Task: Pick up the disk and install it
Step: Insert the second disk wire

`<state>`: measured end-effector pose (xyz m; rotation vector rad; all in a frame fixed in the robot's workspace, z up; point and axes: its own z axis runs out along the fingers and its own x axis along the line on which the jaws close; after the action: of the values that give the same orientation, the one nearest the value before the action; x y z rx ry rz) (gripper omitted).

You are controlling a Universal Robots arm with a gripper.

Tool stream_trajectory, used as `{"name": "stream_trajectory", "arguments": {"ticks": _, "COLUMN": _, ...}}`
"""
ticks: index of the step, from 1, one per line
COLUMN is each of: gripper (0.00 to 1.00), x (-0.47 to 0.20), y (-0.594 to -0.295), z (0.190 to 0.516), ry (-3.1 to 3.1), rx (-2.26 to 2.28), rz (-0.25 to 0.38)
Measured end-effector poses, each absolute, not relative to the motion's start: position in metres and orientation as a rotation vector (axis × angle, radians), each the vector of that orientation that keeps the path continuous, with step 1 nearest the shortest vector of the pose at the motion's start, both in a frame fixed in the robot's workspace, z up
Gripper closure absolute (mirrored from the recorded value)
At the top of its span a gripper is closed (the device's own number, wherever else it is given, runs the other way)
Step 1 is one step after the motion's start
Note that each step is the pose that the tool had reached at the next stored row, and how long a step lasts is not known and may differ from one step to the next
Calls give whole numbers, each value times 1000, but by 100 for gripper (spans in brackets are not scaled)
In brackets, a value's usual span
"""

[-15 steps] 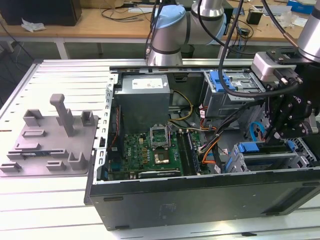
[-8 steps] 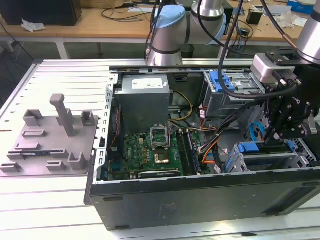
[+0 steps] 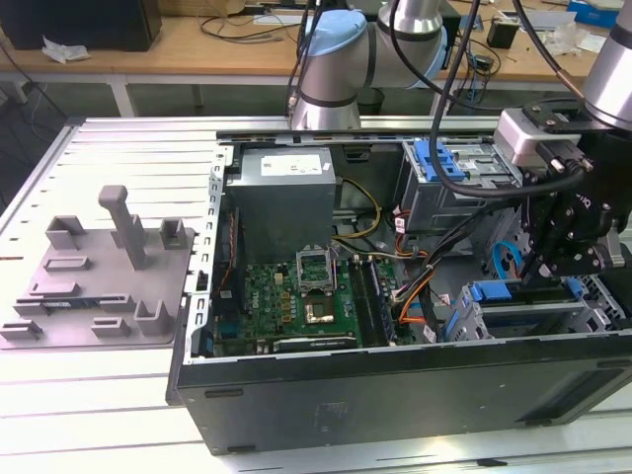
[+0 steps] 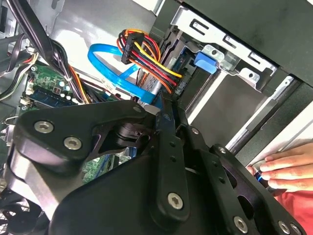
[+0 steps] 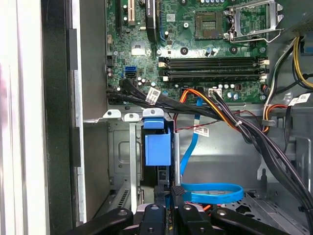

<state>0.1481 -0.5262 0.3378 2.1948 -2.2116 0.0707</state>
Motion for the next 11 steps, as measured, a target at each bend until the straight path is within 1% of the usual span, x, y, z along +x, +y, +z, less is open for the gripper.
{"name": "stream_trajectory", "arguments": {"ticks": 7, "gripper": 84, "x": 148, "y": -526, "z": 337, "ry": -2212, "rx": 2195, "rz": 70}}
{"name": "stream_trajectory", "arguments": {"ticks": 8, "gripper": 82, "x": 148, "y": -526, "z": 337, "ry": -2212, "rx": 2195, "rz": 69}}
{"name": "stream_trajectory", "arguments": {"ticks": 9, "gripper": 76, "x": 148, "y": -526, "z": 338, "ry": -2212, "rx": 2195, "rz": 69}}
{"name": "stream_trajectory", "arguments": {"ticks": 11, "gripper": 76, "x": 148, "y": -526, "z": 340, "ry": -2212, "rx": 2195, "rz": 70}}
